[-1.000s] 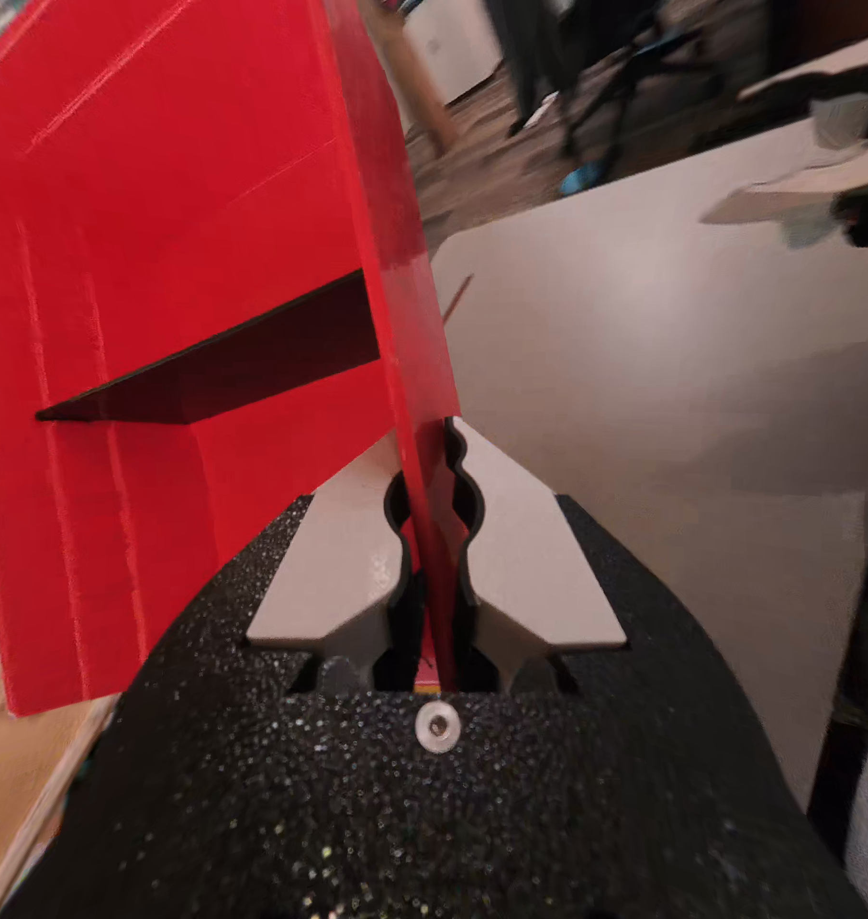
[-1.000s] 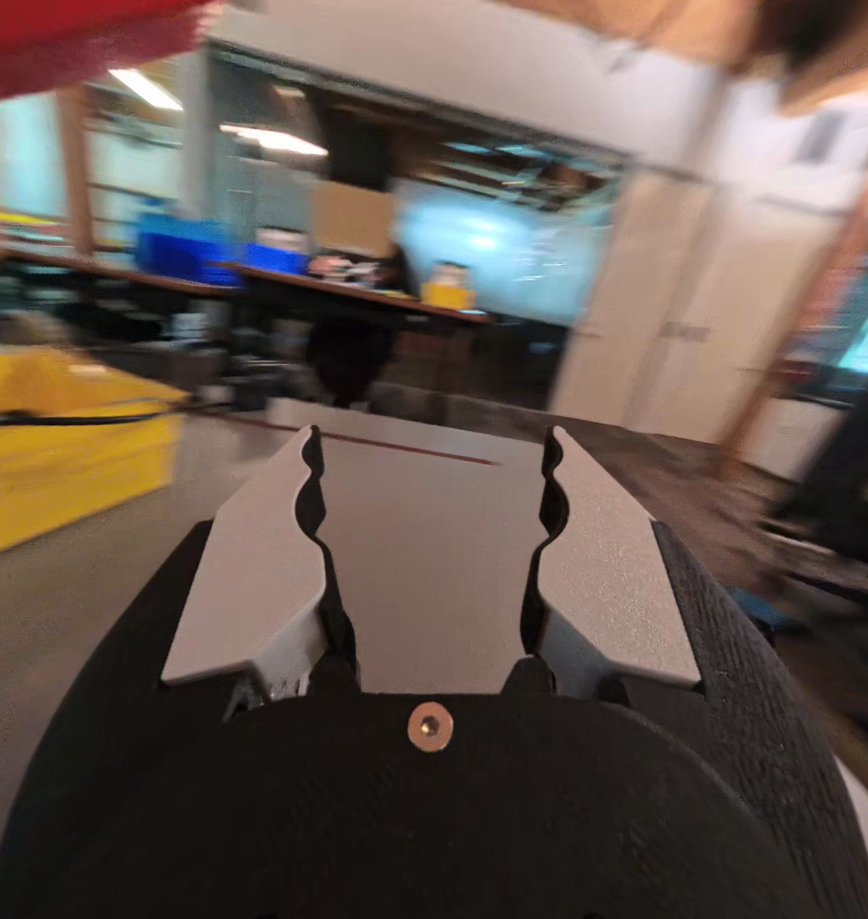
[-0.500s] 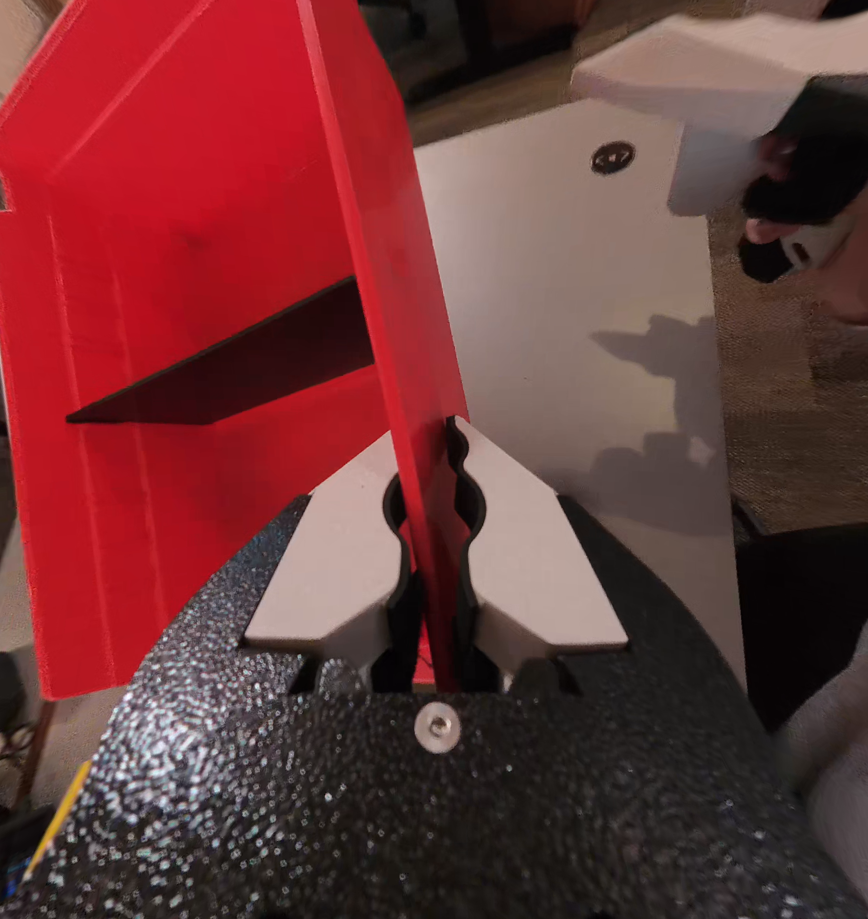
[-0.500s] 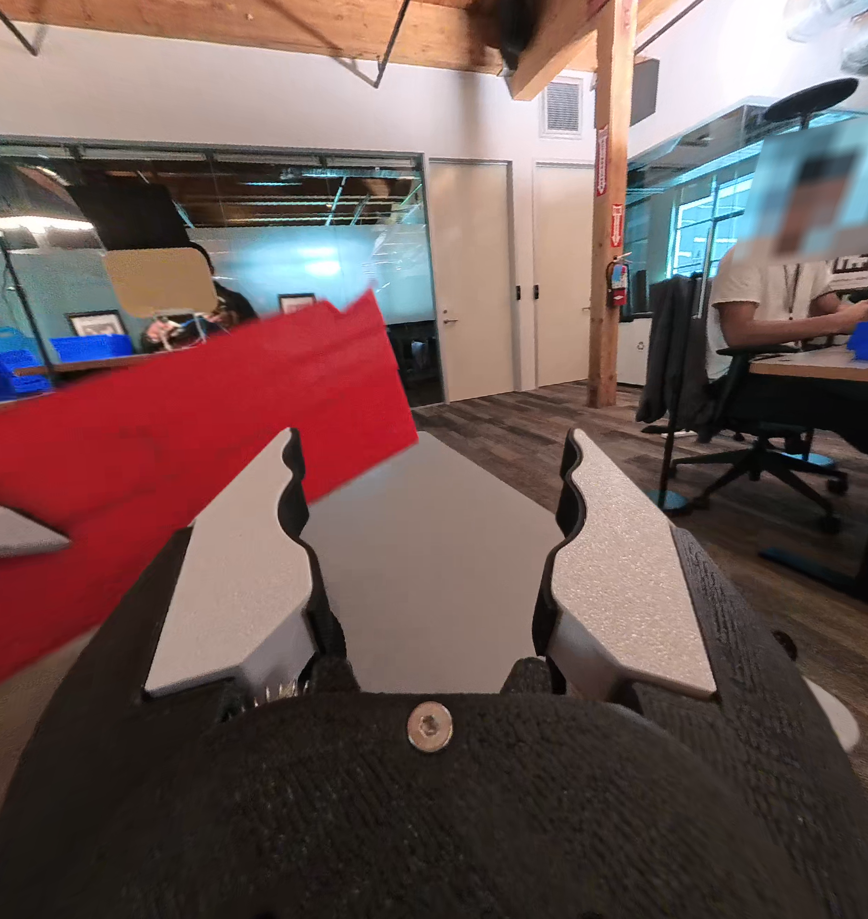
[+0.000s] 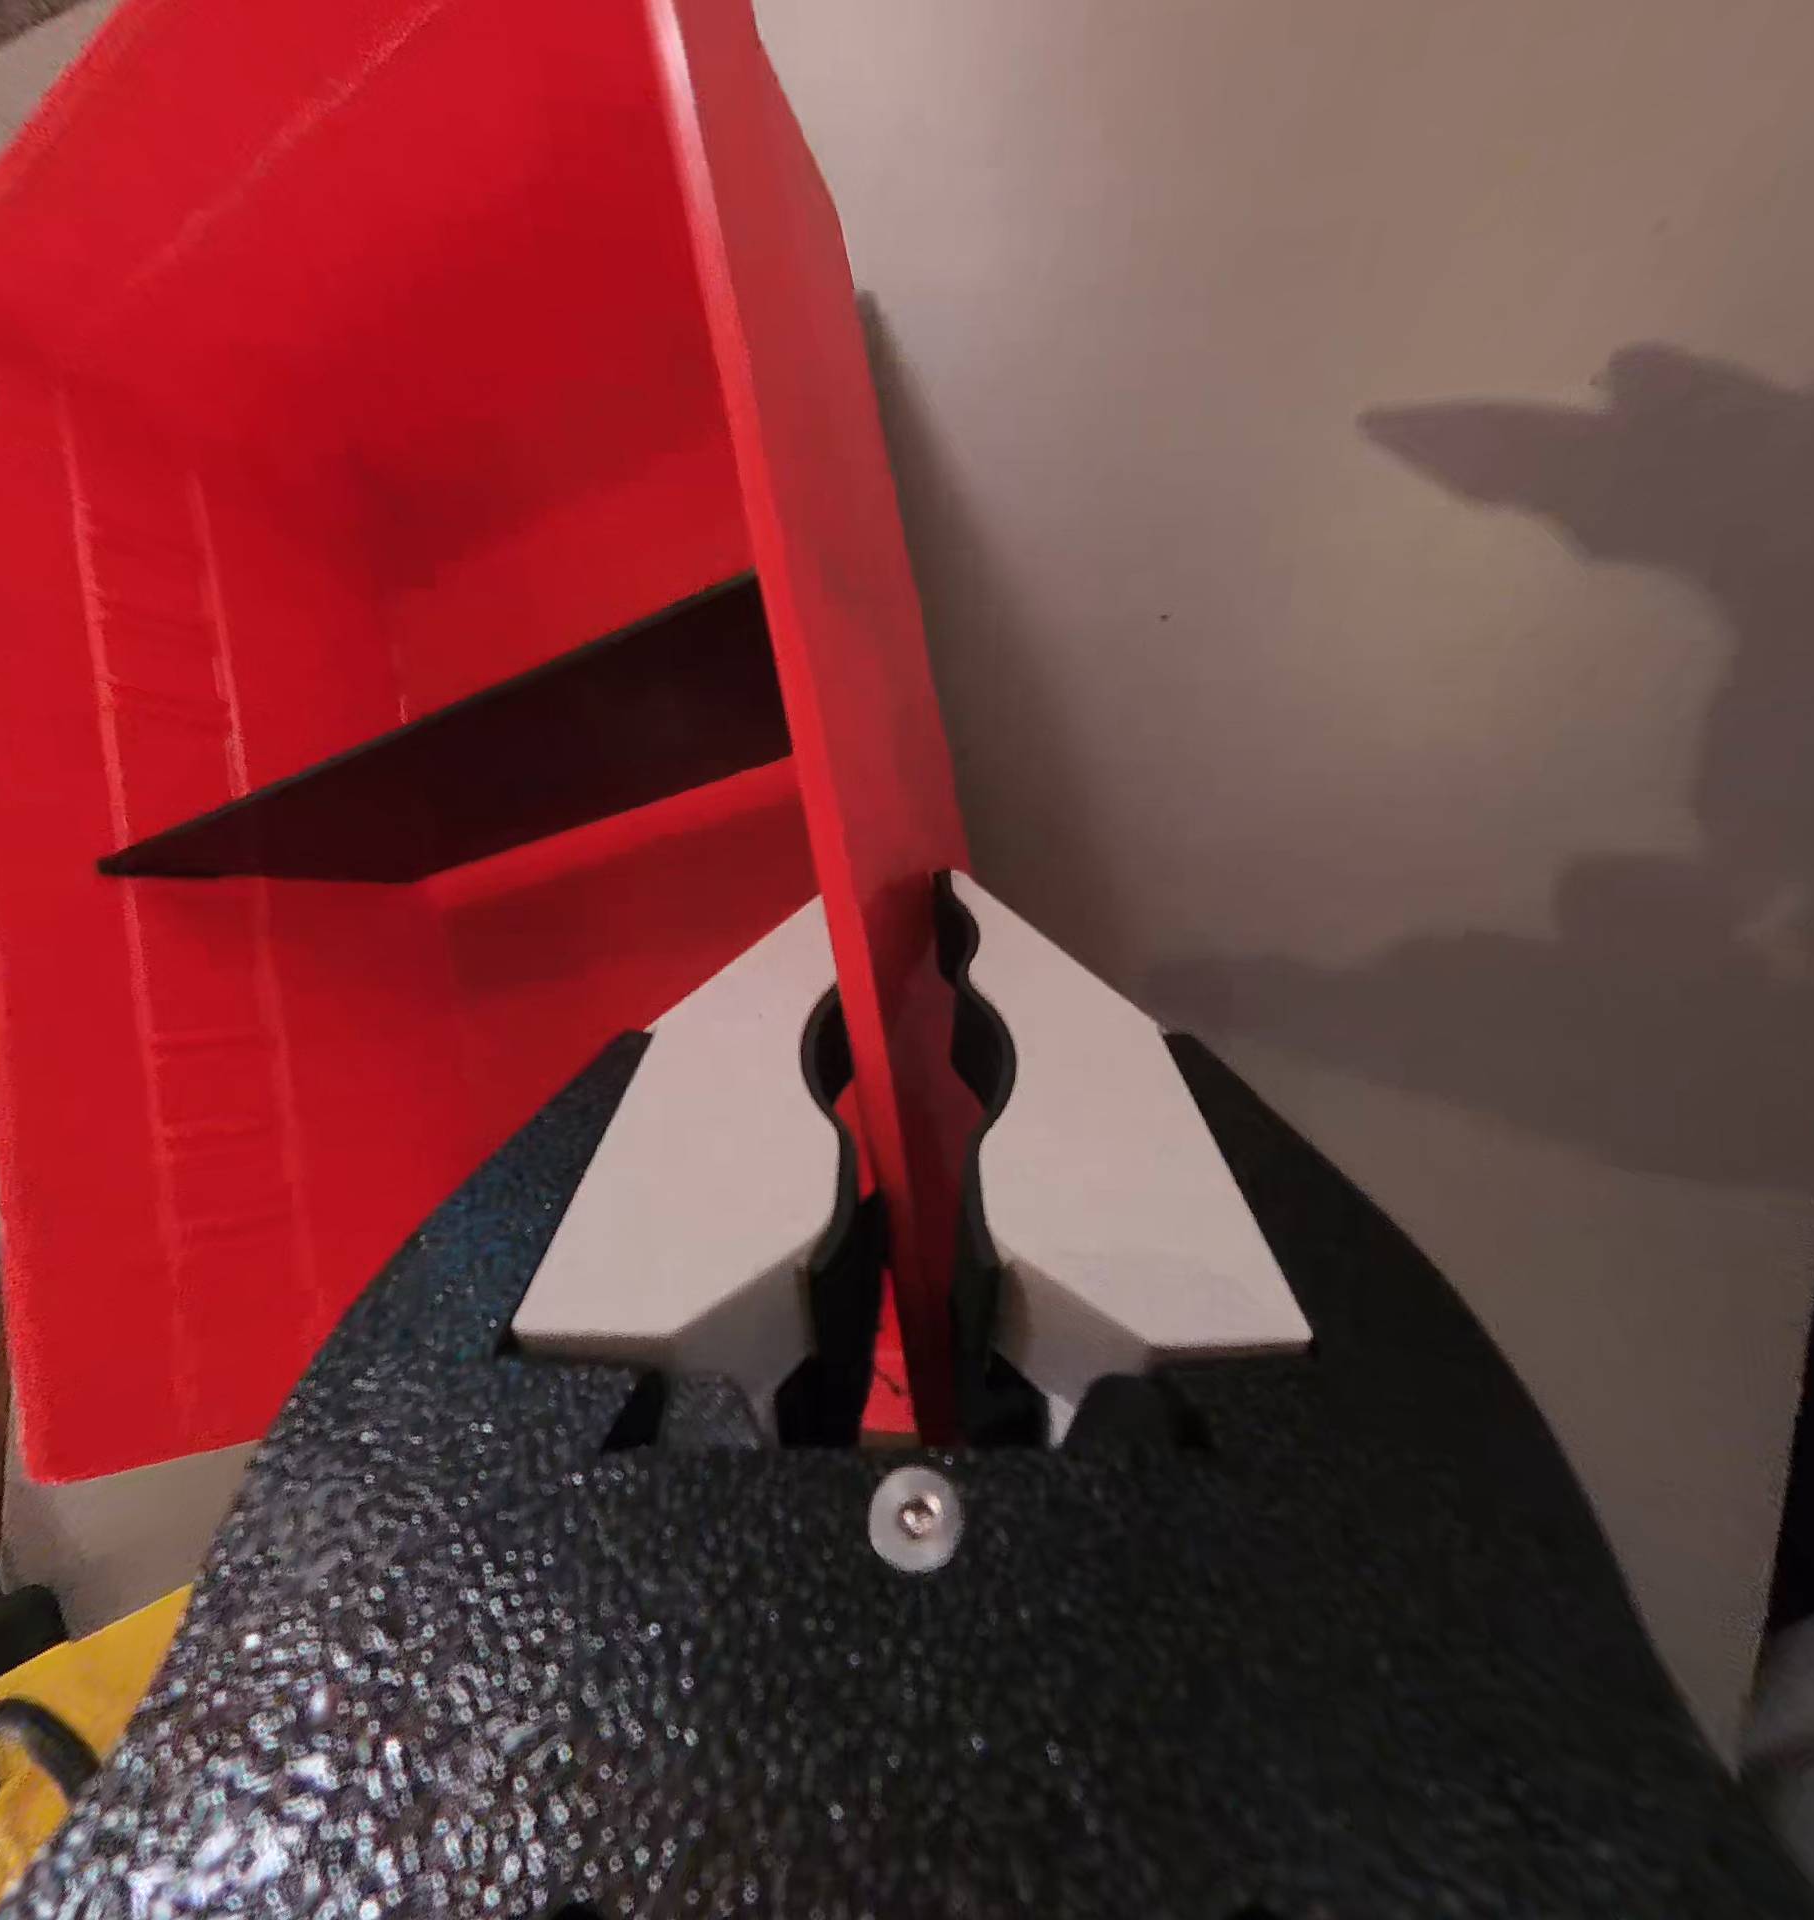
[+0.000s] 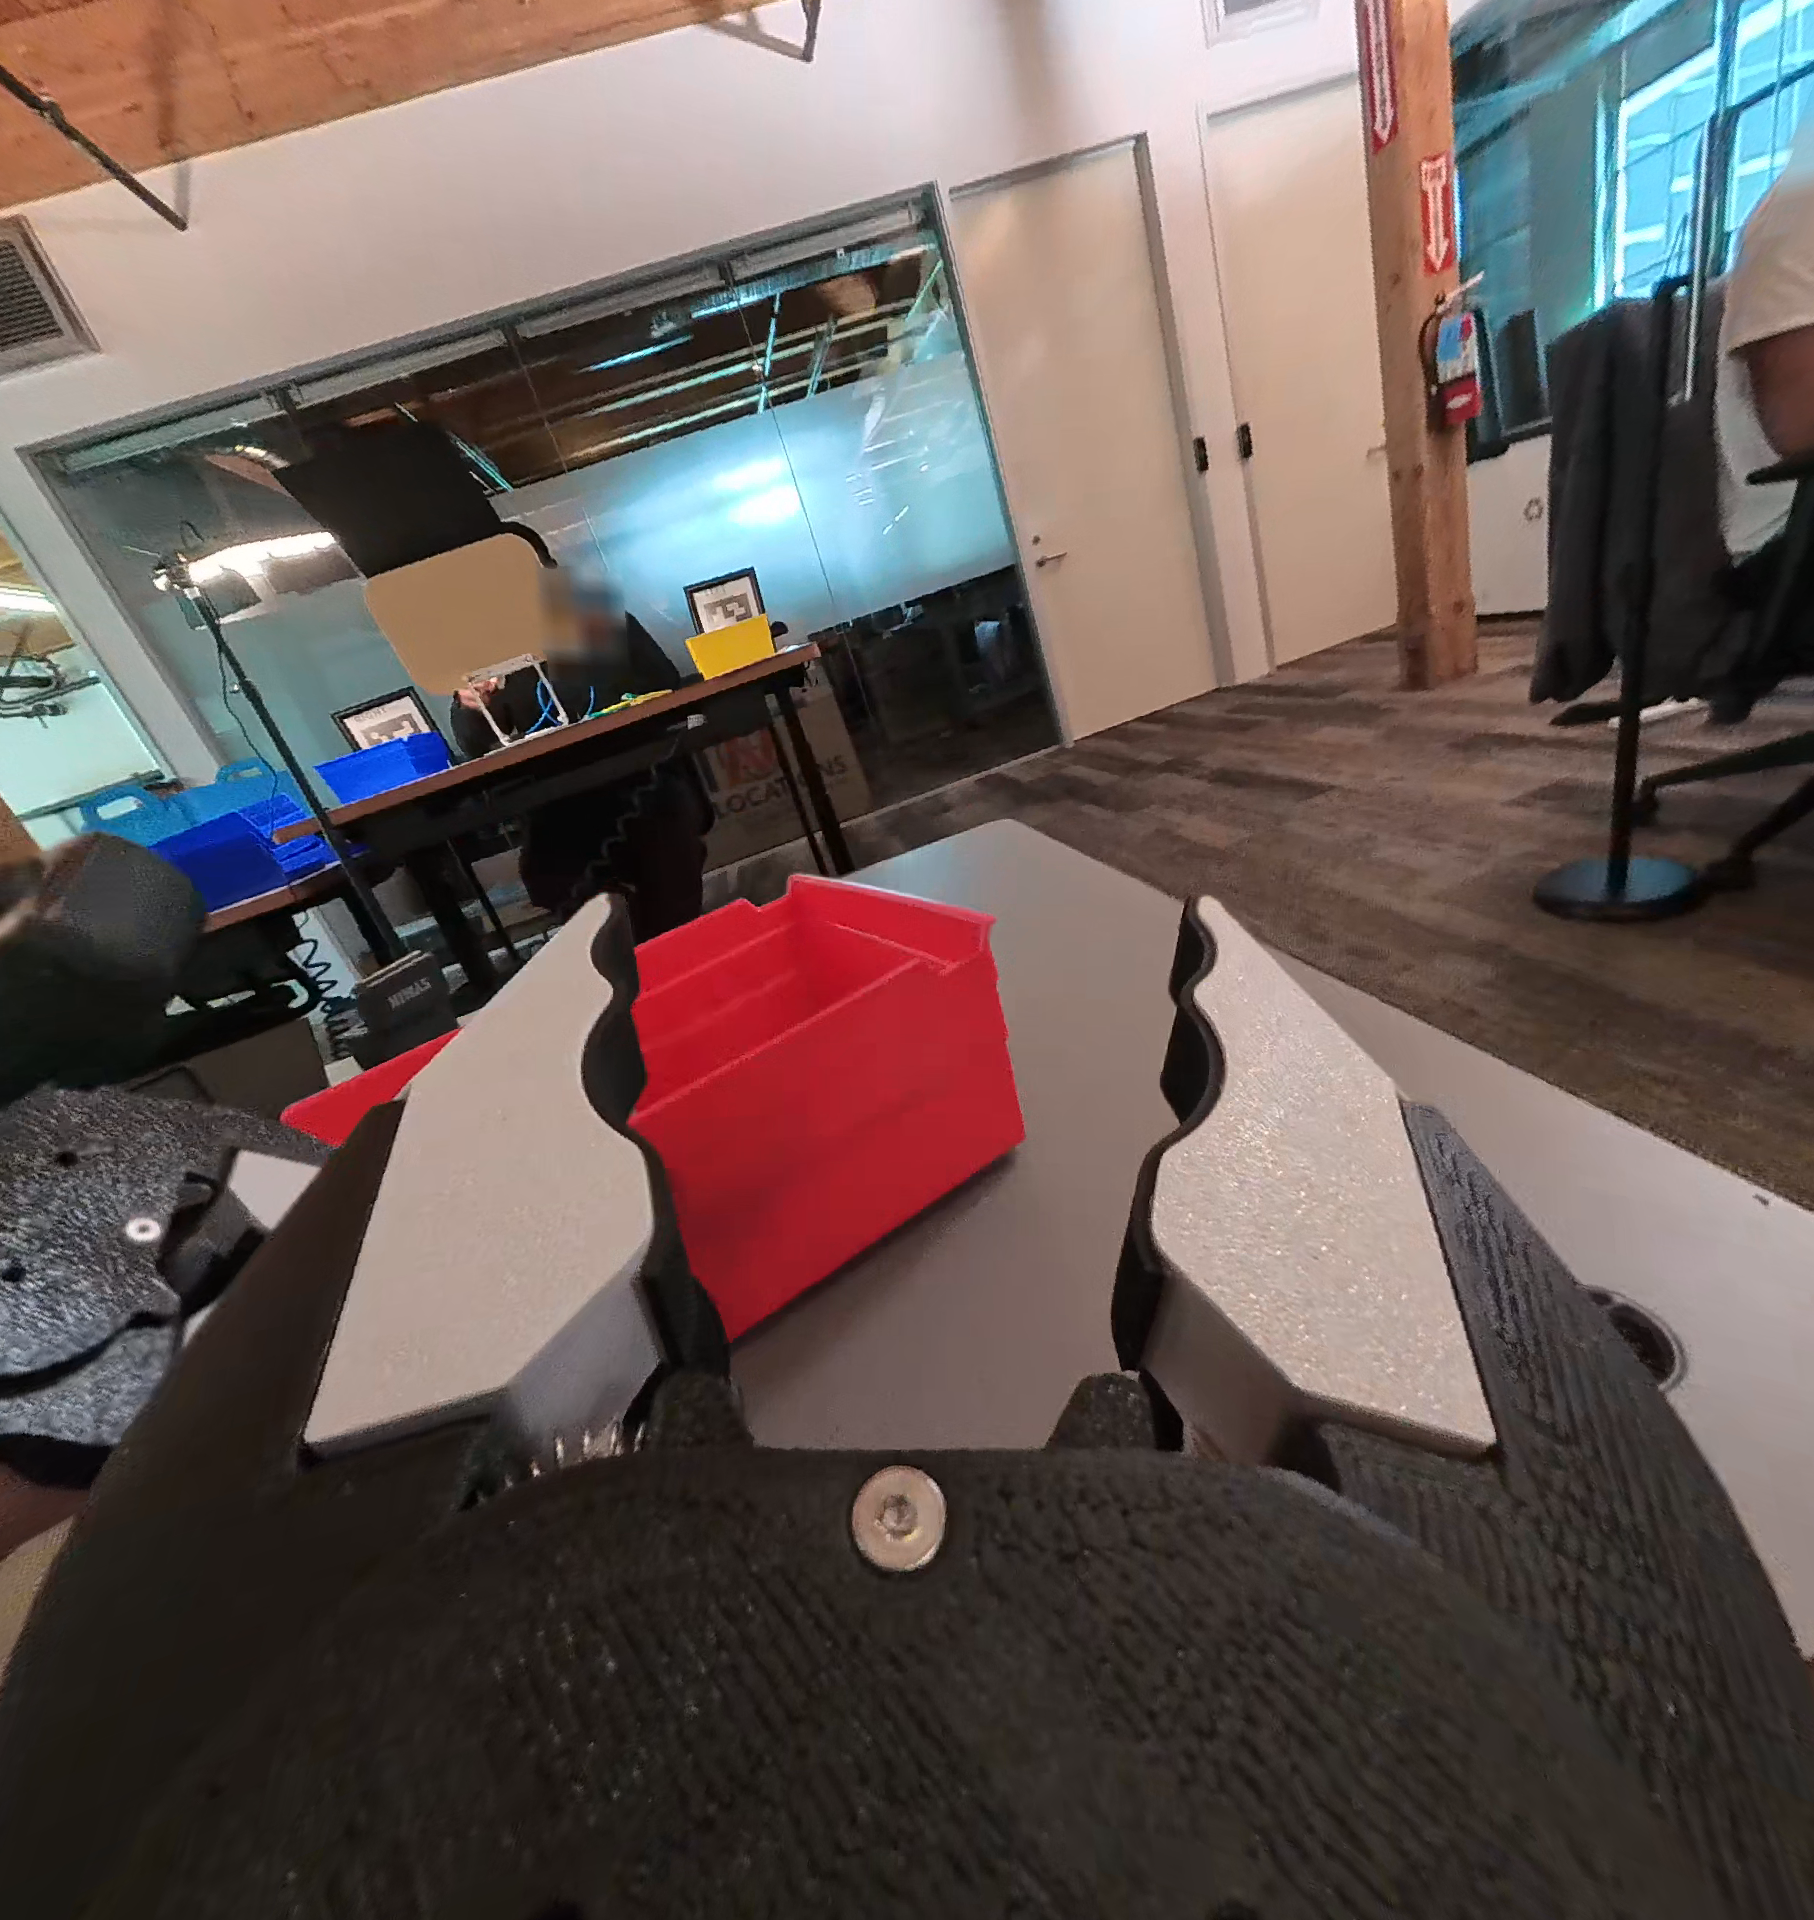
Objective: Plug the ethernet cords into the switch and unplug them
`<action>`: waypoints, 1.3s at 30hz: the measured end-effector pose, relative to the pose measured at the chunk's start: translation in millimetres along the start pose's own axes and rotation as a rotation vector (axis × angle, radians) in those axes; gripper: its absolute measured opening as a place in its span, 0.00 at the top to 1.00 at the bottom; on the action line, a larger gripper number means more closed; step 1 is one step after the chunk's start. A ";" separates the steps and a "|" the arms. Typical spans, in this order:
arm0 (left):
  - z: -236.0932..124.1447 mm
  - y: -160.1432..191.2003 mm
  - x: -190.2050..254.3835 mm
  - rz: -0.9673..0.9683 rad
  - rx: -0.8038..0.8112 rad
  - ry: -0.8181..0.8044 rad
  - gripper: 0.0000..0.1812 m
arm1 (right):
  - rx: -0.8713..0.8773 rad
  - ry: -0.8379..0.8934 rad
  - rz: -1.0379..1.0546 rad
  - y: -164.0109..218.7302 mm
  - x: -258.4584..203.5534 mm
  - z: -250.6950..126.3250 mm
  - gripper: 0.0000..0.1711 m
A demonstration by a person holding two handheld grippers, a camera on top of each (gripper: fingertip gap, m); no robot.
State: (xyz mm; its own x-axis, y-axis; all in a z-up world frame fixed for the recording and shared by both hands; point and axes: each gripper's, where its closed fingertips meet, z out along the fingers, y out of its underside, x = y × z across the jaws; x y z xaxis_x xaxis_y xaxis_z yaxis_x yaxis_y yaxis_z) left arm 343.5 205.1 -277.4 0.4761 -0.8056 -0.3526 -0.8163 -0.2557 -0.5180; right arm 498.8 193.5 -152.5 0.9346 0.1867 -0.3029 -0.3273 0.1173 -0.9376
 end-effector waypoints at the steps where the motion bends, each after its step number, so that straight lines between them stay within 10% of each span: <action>1: 3.1 2.1 2.0 0.001 -0.008 0.006 0.96 | -0.011 0.001 0.007 2.3 -0.1 0.6 0.40; 8: -0.3 2.2 4.4 -0.086 0.028 0.071 0.95 | -0.094 -0.041 -0.023 16.9 -15.5 4.3 0.40; 17: -149.9 3.8 -24.5 -0.082 0.372 -0.166 0.45 | -0.111 -0.045 -0.104 22.5 -20.9 5.2 0.40; 27: -302.5 244.8 -124.7 -0.519 0.339 -0.739 0.51 | -0.227 -0.153 -0.178 59.6 -90.0 14.2 0.39; 33: -289.7 363.1 -139.5 -0.748 0.161 -0.769 0.39 | -0.381 -0.039 -0.171 84.2 -129.4 19.0 0.25; 39: -246.4 398.5 -140.7 -0.871 0.080 -0.619 0.39 | -0.766 0.011 -0.146 151.4 -143.4 18.1 0.14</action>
State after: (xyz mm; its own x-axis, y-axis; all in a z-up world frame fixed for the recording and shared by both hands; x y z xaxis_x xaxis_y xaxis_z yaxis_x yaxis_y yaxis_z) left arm -129.4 84.9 -242.2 0.9857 0.0542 -0.1595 -0.1026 -0.5578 -0.8236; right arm 312.8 202.2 -247.9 0.9635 0.2111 -0.1649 -0.0165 -0.5674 -0.8233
